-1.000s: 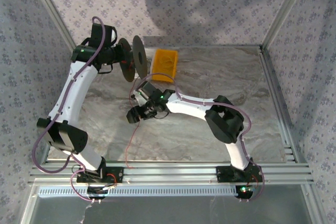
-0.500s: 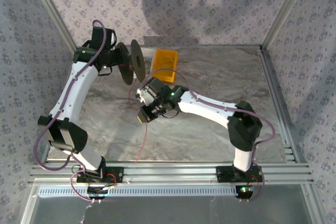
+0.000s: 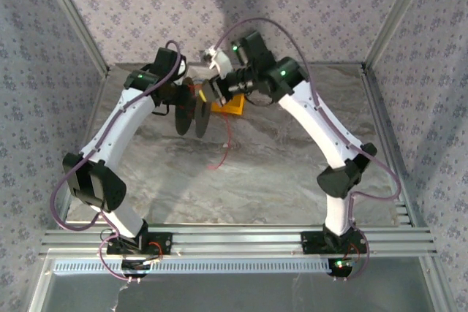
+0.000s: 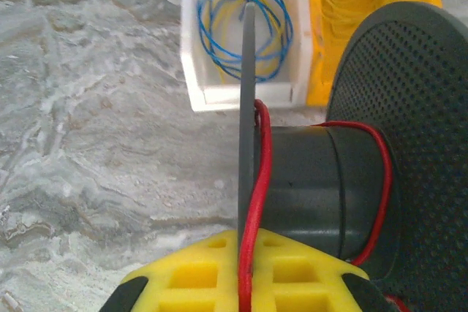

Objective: Wrap the cables

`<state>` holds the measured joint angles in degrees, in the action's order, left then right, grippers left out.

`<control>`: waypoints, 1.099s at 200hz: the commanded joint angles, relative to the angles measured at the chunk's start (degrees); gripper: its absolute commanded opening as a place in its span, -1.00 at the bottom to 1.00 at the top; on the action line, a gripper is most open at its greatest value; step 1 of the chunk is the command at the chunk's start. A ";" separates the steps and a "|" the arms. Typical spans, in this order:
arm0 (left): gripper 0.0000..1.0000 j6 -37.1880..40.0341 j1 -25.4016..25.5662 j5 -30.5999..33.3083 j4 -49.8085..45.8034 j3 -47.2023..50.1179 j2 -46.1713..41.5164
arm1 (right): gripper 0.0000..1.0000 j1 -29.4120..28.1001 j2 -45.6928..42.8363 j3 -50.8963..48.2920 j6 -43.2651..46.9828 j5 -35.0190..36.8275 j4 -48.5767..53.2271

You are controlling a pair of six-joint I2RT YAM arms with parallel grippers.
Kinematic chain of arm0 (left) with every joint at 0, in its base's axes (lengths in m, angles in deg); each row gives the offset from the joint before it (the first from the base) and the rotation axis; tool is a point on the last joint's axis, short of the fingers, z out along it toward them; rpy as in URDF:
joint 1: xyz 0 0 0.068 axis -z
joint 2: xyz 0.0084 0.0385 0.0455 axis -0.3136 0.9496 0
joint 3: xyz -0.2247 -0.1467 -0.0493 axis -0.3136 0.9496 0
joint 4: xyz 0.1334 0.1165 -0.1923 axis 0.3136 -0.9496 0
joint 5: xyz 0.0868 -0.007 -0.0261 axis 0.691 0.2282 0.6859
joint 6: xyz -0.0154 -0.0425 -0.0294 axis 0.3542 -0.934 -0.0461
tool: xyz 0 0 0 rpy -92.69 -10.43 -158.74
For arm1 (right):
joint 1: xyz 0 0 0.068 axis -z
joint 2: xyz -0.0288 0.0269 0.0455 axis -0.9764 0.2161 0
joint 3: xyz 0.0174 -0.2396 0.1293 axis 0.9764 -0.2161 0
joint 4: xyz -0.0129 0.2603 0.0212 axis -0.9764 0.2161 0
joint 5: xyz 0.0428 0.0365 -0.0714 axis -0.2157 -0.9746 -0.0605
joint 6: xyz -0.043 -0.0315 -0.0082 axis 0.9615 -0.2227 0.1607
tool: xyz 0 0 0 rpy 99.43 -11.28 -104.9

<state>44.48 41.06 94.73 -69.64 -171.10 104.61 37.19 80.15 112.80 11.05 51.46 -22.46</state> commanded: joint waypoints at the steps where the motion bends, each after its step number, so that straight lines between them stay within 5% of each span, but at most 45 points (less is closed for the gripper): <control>1: -1.00 5.46 -0.02 1.30 -2.22 3.32 -2.88 | -1.00 4.40 4.50 6.42 5.48 -1.53 6.46; 38: -1.00 12.56 0.07 -5.95 -3.08 8.77 -8.60 | -1.00 12.28 7.69 5.92 9.09 -1.77 4.79; 105: -1.00 28.12 -0.23 -28.78 -7.73 12.02 -18.69 | -1.00 20.69 13.31 0.19 18.67 -3.88 3.83; 174: -1.00 11.61 -13.76 -55.64 17.31 10.41 -23.47 | -1.00 19.73 3.61 -26.30 18.04 -10.75 -9.35; 220: -1.00 -0.15 -14.54 -58.09 30.64 9.14 -20.73 | -0.92 19.16 -1.58 -38.71 13.16 -14.86 -19.23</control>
<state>53.55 27.22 46.03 -55.50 -159.01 84.61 55.59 80.49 79.86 27.37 35.46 -35.64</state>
